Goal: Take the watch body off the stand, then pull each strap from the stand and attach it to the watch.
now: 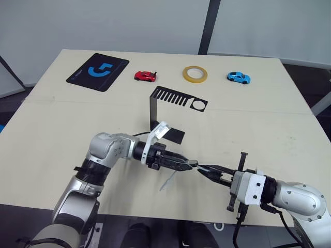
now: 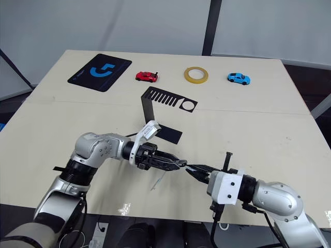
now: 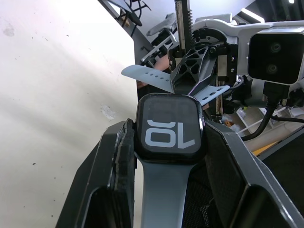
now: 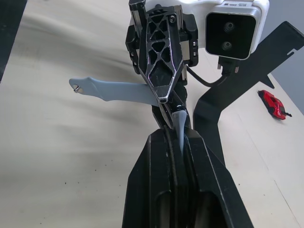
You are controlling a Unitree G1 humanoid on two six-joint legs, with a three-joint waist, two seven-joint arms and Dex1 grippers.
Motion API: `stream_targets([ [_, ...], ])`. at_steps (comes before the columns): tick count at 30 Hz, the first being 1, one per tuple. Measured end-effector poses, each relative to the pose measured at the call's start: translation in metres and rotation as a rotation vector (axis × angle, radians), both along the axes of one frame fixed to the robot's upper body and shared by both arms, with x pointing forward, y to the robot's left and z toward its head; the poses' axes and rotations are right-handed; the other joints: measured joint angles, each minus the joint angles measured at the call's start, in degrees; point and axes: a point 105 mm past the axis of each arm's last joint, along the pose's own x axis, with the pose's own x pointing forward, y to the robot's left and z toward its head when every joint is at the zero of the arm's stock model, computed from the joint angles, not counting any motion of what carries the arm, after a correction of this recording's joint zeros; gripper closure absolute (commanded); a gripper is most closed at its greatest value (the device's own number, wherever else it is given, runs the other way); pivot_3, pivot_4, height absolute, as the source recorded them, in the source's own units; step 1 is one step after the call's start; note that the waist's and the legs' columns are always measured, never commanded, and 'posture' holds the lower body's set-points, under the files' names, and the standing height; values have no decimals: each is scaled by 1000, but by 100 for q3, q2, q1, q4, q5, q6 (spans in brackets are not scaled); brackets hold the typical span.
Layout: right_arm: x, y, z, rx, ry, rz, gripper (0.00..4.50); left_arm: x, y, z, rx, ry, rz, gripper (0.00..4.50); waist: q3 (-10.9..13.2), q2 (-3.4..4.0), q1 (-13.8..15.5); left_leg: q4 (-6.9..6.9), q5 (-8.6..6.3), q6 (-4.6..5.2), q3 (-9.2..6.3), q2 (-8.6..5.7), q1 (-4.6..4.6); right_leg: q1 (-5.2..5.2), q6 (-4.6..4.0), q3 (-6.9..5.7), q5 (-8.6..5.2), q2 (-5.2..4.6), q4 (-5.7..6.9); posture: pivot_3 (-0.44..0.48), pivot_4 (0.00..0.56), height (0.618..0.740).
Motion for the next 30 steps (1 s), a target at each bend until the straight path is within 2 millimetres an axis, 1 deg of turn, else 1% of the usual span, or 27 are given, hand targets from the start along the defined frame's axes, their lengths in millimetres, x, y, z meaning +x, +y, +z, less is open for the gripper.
stream_targets([
  [30, 5, -2, -1, -8, -8, -40, 4500, 0, -2, -4, 13, 3, 16, 2825, 0, 0, 1, 0, 0, 0, 0, 0, 0, 0, 0, 0, 0, 0, -1, 0, 150, 740],
])
